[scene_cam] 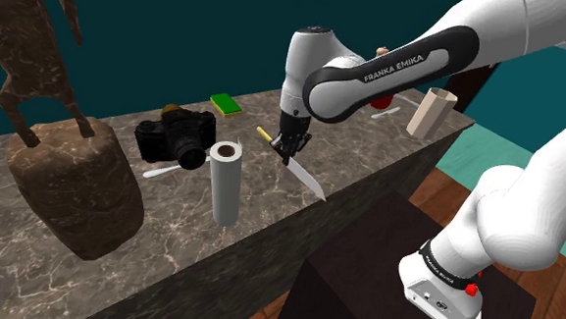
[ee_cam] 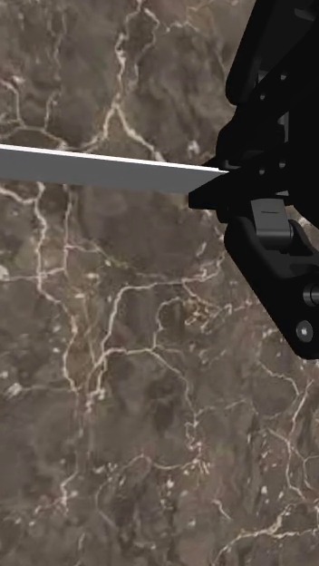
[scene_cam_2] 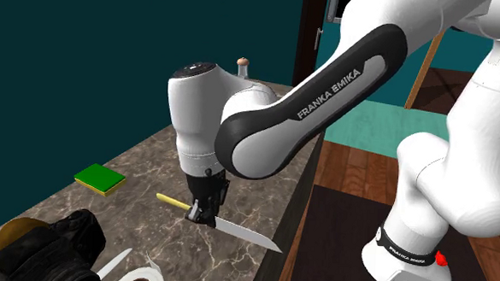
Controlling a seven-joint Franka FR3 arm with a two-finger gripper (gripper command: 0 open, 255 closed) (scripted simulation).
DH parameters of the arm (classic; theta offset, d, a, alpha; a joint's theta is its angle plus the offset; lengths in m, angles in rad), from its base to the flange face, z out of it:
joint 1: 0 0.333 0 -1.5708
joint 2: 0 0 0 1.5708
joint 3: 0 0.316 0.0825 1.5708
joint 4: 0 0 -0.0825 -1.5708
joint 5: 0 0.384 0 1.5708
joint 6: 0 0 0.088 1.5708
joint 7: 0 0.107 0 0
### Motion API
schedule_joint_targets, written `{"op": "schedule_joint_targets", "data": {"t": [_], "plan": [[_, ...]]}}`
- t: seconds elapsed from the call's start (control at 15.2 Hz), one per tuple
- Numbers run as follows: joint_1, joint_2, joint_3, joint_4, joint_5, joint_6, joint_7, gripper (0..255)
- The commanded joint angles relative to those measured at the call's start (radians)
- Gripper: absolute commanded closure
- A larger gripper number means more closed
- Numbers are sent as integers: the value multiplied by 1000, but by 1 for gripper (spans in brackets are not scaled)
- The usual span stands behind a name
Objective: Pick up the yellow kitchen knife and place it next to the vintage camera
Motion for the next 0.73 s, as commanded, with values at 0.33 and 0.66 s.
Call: {"op": "schedule_joint_targets", "data": {"t": [0.33, 0.66], "plan": [[-1, 36, 0, -29, -4, 66, 1, 255], [-1, 36, 0, -29, -4, 66, 1, 255]]}}
